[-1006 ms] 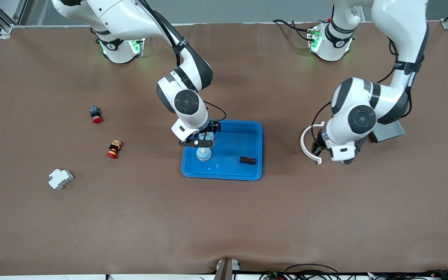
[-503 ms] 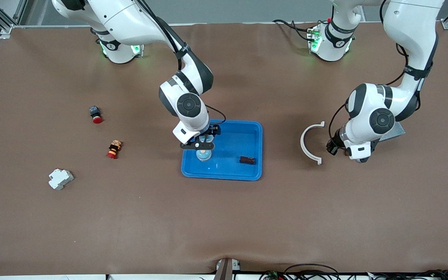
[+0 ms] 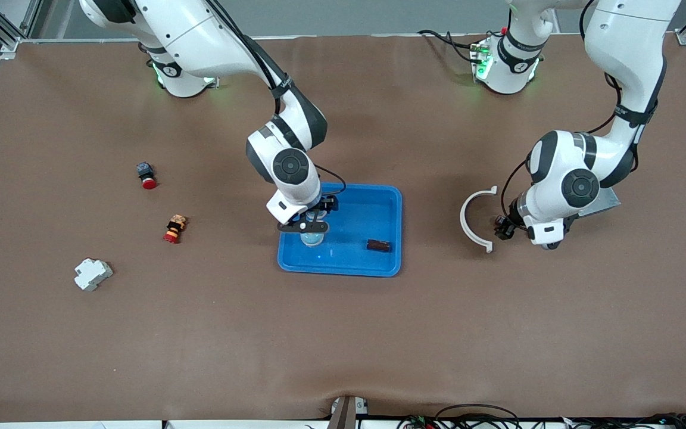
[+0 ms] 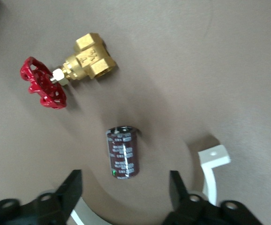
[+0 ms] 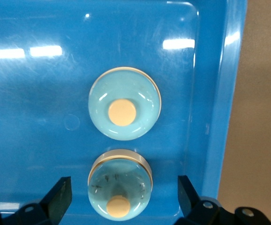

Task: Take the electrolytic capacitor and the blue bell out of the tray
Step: 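Move the left gripper back into the tray to the second capacitor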

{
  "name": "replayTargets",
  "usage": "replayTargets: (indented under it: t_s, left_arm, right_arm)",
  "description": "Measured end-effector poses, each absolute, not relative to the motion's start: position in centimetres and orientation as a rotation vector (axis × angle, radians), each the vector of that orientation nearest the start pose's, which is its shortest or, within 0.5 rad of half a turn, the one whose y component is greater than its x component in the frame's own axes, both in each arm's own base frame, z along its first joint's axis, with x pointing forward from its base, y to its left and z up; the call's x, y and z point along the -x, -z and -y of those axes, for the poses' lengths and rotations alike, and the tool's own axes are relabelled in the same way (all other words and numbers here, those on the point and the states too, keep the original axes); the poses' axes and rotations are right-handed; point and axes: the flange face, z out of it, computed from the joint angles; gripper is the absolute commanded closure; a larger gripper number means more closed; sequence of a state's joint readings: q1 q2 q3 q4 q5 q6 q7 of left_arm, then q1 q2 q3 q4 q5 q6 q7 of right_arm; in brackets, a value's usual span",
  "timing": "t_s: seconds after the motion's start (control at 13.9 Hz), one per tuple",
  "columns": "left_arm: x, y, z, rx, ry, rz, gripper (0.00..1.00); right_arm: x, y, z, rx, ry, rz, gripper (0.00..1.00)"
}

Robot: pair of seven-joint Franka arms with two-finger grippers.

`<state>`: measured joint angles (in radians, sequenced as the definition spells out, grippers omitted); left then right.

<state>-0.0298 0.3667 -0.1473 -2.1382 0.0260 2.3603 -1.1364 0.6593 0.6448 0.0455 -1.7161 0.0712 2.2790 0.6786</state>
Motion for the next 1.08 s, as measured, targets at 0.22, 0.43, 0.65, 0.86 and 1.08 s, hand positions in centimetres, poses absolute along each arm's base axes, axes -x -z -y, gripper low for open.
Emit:
replayTargets:
  t_s: [0.22,0.43,0.65,0.86,1.08]
  left_arm:
    - [-56.7,-25.2,12.2,2.794,-0.159,1.377,0.00]
    - [-58.1,-28.7,16.2,2.861,-0.124,1.333,0.00]
    - [-58.3,-30.8,20.2,2.882,-0.093,1.379,0.22]
    - [-58.4,-31.9,25.6,2.863,-0.079,1.488,0.29]
    - [-58.8,-30.8,30.9,2.819,-0.112,1.612,0.31]
  right_arm:
    - [-49.9,-19.8,-42.9,3.136,-0.196,-0.037,0.00]
    - [-49.1,-19.1,-43.6,3.133,-0.185,-0.015,0.00]
    - [-48.7,-18.6,-44.0,3.133,-0.185,-0.003,0.09]
    - [-48.8,-18.6,-44.0,3.134,-0.184,-0.003,0.66]
    - [-48.9,-18.7,-43.9,3.133,-0.180,-0.005,0.88]
